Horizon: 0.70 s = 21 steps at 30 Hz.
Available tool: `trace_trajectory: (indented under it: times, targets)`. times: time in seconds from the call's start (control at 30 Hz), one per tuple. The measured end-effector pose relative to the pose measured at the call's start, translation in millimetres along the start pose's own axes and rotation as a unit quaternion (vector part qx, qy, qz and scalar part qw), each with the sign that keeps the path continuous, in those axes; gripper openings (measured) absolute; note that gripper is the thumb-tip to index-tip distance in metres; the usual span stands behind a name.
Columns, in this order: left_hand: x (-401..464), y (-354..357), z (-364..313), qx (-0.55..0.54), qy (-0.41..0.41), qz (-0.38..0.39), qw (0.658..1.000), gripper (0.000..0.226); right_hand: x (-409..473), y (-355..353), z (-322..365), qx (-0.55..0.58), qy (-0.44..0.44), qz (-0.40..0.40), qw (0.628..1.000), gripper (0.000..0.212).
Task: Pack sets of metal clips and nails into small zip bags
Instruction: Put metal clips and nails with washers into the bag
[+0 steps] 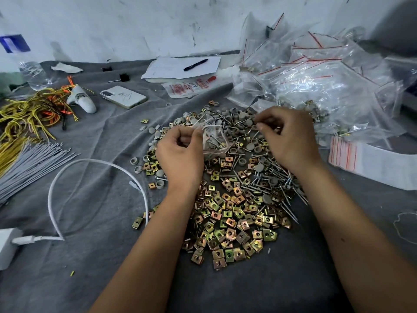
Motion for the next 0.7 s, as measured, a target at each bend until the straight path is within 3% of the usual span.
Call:
trace_trajectory:
  times: [0.1, 0.2, 0.53, 0.7]
  targets:
    - [0.7, -0.3, 0.7, -0.001, -0.001, -0.004, 1.0, 0.022, -2.3, 34.9, 1.6, -0.12, -0.035, 0.153, 0.98, 0.027]
    - [0.3, -0.3, 0.4, -0.003, -0.001, -0.003, 1.0, 0.022, -3.6, 56.8, 1.8, -0.192, -0.027, 0.241, 0.951, 0.037]
    - [1.3, 0.3, 3.5, -0.011, -0.008, 0.006, 1.0, 0.02, -10.6, 60.8, 9.3, -0.073, -0.003, 0.311, 0.948, 0.023]
    - [1.4, 0.3, 2.7, -0.009, -0.005, 0.002, 1.0, 0.02, -22.1, 75.0, 28.2, -0.056, -0.05, 0.36, 0.93, 0.02]
Point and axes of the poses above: each hand's wrist, its own x-axis towards the middle knuckle, its own y-axis out of the palm, z = x × y, the point moved 9 cm from there along x, towards the middle knuckle, and after that the axes turned 15 degrees about -y, right-handed, at the moved point
